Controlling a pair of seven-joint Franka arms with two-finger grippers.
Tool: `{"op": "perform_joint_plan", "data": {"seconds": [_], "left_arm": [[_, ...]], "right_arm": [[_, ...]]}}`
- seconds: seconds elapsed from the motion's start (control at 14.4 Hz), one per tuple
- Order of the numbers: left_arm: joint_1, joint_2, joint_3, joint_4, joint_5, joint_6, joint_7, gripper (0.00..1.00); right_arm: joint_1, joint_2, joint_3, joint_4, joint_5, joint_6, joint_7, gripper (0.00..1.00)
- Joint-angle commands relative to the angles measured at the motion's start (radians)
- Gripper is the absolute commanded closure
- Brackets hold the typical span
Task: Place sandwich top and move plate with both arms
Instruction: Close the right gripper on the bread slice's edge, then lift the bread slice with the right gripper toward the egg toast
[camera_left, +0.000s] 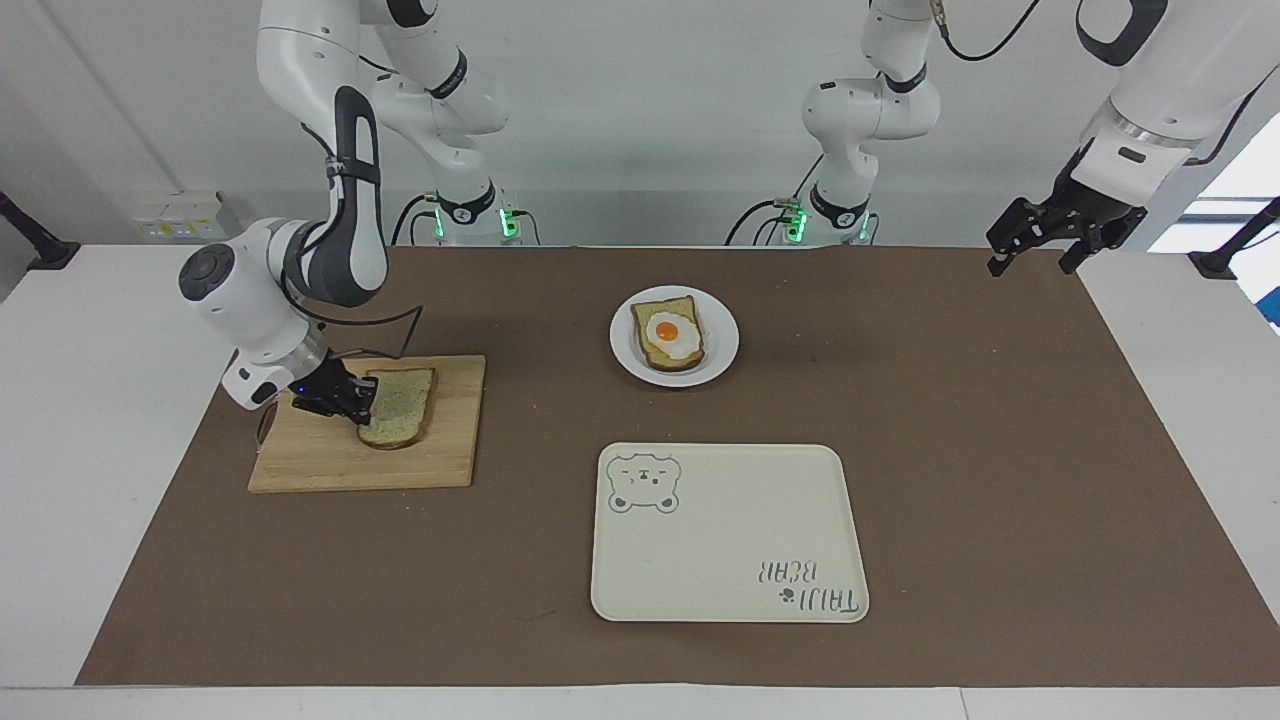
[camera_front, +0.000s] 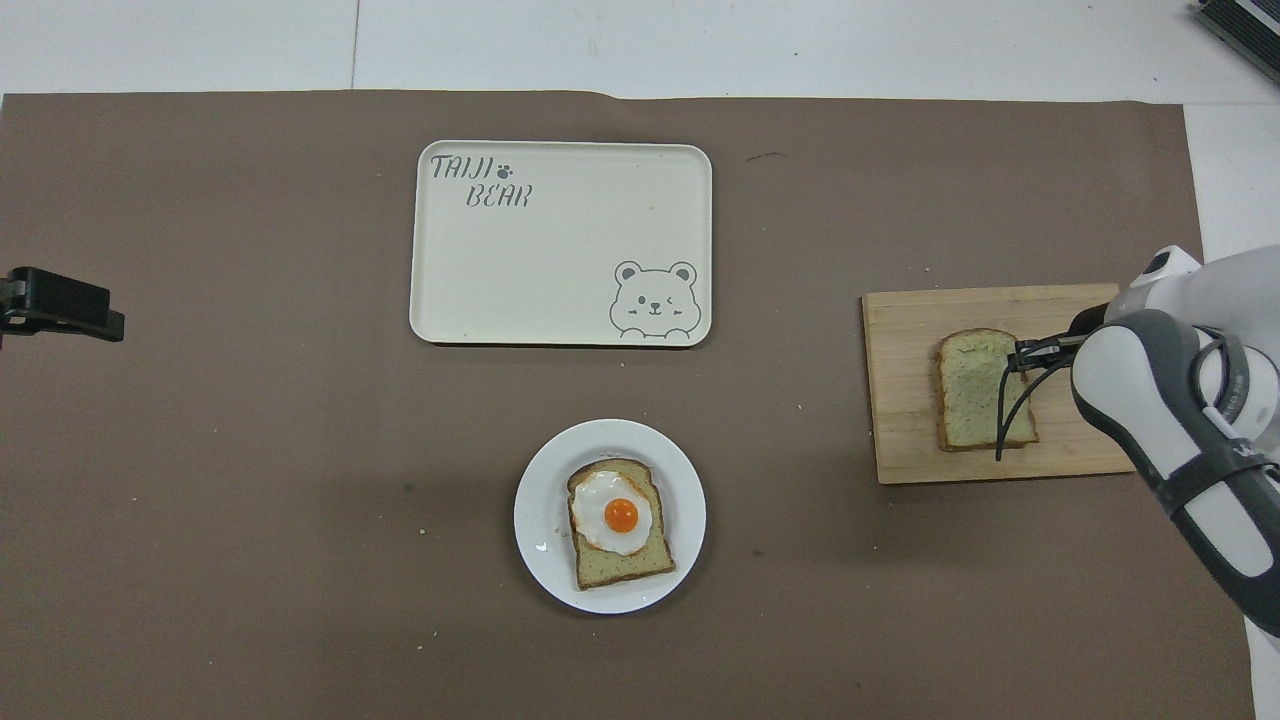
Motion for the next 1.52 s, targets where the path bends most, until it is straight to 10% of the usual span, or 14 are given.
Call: {"op": "perform_joint_plan", "data": {"seconds": [0.0, 1.45], "left_arm": [[0.000, -0.023, 0.001, -0.021, 0.011, -0.007, -0.006, 0.00], [0.000, -0.023, 0.001, -0.021, 0.011, -0.007, -0.006, 0.00]], "right_arm": [[-0.009, -0.044, 0.007, 0.038, 0.028, -0.085, -0.033, 1.00], [0.016, -0.115, 0.125, 0.130, 0.278, -0.424, -0.014, 1.00]]}}
